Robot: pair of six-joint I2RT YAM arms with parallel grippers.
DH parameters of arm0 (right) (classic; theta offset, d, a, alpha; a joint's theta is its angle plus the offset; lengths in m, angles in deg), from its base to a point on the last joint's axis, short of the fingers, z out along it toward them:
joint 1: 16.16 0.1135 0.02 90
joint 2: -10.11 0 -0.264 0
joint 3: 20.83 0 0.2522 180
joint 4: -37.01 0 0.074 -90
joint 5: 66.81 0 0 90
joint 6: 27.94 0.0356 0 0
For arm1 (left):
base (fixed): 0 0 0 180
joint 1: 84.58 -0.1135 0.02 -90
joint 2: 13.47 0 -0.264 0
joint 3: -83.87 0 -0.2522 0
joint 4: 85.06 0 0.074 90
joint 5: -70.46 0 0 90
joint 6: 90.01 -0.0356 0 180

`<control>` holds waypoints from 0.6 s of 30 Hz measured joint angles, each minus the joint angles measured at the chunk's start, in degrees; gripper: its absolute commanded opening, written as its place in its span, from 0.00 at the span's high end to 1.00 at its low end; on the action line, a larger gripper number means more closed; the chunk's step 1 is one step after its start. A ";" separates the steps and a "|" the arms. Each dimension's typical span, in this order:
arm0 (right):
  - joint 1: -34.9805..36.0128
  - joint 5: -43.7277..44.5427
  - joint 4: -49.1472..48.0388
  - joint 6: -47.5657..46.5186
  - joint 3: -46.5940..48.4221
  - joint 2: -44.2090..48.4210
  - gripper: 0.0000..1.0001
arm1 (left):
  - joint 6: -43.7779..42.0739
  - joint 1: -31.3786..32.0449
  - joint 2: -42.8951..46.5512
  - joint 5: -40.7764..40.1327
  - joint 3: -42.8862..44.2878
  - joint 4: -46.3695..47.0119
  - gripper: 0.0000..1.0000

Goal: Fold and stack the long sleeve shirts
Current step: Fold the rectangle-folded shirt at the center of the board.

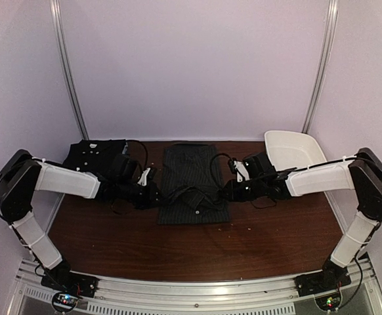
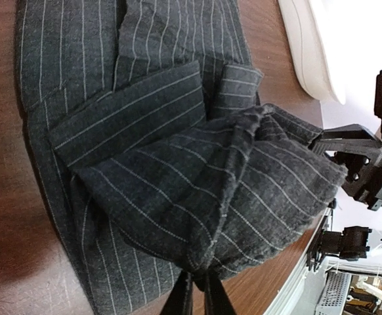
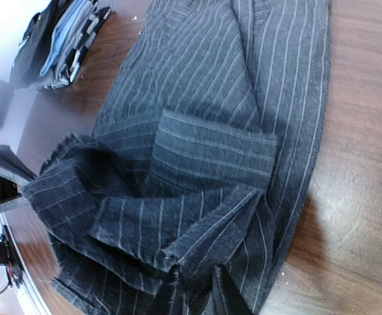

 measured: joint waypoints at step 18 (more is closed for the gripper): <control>-7.45 2.25 0.39 4.46 17.51 -14.03 0.57 | -0.31 -9.18 -12.74 0.85 14.03 -0.57 0.76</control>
